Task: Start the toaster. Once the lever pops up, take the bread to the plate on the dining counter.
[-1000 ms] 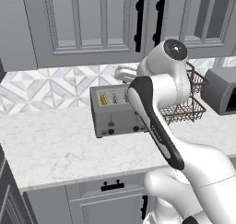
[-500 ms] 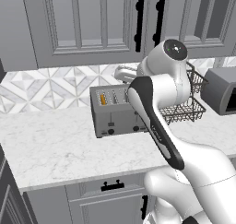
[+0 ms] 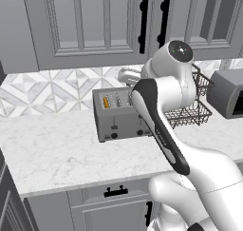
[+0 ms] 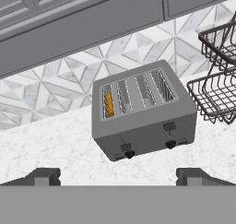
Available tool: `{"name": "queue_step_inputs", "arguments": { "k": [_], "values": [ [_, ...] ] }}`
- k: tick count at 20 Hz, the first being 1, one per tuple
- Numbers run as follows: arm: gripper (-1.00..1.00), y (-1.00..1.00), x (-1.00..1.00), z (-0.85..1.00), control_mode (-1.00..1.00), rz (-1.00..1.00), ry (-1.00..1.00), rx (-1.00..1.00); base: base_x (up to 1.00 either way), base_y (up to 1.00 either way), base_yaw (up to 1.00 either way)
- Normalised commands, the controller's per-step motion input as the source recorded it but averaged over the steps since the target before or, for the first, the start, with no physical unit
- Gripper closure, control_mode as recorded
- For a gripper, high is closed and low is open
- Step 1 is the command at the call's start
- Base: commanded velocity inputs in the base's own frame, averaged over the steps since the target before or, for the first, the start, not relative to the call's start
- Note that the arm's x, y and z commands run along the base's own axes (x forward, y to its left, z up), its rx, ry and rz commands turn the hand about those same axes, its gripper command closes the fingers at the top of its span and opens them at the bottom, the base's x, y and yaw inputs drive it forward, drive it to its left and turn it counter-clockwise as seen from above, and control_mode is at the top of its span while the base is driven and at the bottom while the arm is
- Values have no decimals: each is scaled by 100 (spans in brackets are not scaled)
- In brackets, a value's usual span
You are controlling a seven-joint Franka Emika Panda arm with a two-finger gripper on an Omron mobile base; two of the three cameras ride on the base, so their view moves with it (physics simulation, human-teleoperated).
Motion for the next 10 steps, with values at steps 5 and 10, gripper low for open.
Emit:
{"name": "queue_step_inputs", "arguments": {
  "k": [5,10],
  "values": [
    [-100,0,0,0,-100,0,0,0,0,0,0],
    [-100,0,0,0,-100,0,0,0,0,0,0]
  ]
}}
